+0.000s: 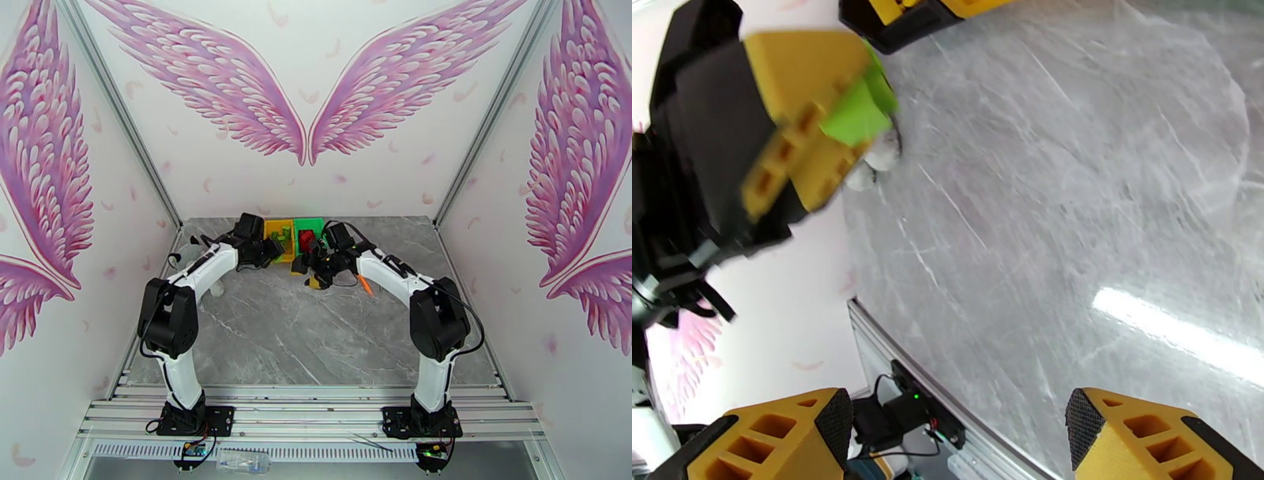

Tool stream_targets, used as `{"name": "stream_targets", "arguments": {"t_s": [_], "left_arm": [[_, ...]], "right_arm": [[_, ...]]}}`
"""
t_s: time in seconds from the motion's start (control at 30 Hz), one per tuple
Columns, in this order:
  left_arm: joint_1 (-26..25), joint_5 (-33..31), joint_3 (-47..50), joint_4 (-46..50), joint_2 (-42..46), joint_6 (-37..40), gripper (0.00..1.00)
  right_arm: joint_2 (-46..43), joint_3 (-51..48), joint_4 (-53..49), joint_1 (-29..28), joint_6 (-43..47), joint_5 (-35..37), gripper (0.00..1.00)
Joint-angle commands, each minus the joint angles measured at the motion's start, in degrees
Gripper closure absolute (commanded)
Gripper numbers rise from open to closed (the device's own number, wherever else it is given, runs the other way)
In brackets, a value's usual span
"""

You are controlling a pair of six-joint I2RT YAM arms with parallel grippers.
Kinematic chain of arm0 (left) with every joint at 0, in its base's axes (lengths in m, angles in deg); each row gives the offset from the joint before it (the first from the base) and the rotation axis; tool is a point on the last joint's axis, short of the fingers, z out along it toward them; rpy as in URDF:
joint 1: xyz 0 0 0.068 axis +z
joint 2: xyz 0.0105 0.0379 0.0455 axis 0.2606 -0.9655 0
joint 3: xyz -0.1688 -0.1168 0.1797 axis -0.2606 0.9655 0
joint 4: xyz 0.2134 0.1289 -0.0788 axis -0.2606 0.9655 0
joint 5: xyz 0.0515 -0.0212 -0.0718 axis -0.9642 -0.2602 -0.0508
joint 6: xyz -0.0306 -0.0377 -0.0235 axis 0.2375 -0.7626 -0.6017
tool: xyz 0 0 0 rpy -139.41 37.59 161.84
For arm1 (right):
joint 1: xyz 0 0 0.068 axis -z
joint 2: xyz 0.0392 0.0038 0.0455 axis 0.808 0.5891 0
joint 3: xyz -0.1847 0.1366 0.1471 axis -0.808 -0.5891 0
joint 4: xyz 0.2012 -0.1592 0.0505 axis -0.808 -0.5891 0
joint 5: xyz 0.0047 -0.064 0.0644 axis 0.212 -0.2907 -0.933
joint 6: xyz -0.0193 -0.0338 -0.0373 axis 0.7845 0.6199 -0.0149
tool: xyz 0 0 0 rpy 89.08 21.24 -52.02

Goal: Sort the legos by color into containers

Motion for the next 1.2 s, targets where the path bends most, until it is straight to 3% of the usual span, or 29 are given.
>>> {"name": "stream_targets", "arguments": {"t_s": [0.0, 0.27, 0.43, 0.53, 0.83, 0.97, 1.03, 1.13, 1.17], "left_arm": [[1.49, 0.49, -7.73, 3.46, -5.45, 2.00, 0.64], [2.62, 2.10, -31.33, 10.14, -19.56, 4.97, 0.31], [2.02, 1.06, -32.02, 10.39, -17.98, 6.24, 0.21], [0.63, -1.37, -26.55, 10.57, -12.59, 9.76, 0.12], [-6.26, -15.19, 5.62, 5.80, 16.92, 18.60, 0.09], [-9.47, -26.61, 17.99, 3.45, 33.69, 20.73, 0.08], [-10.43, -33.63, 25.01, 1.22, 41.89, 21.47, 0.01], [-10.71, -41.83, 35.42, -6.39, 54.49, 23.22, 0.01], [-10.59, -44.01, 39.04, -10.12, 58.47, 24.94, 0.01]], "right_arm": [[0.97, 2.21, -2.11, 1.33, -0.44, -0.82, 0.23], [-2.35, -0.44, -3.62, 3.88, 0.64, 0.46, 0.22], [-5.78, -3.06, -6.23, 4.45, 3.09, 3.58, 0.20], [-8.24, -4.23, -9.42, 4.67, 5.51, 7.39, 0.15], [-16.52, -7.00, -16.50, 6.37, 12.59, 20.40, 0.08], [-20.80, -7.37, -18.06, 7.21, 14.28, 29.27, 0.08], [-23.58, -8.15, -17.58, 7.43, 14.44, 35.36, 0.07], [-29.16, -11.03, -13.17, 7.62, 15.52, 42.17, 0.05], [-31.62, -13.08, -9.71, 7.52, 17.11, 44.74, 0.00]]}}
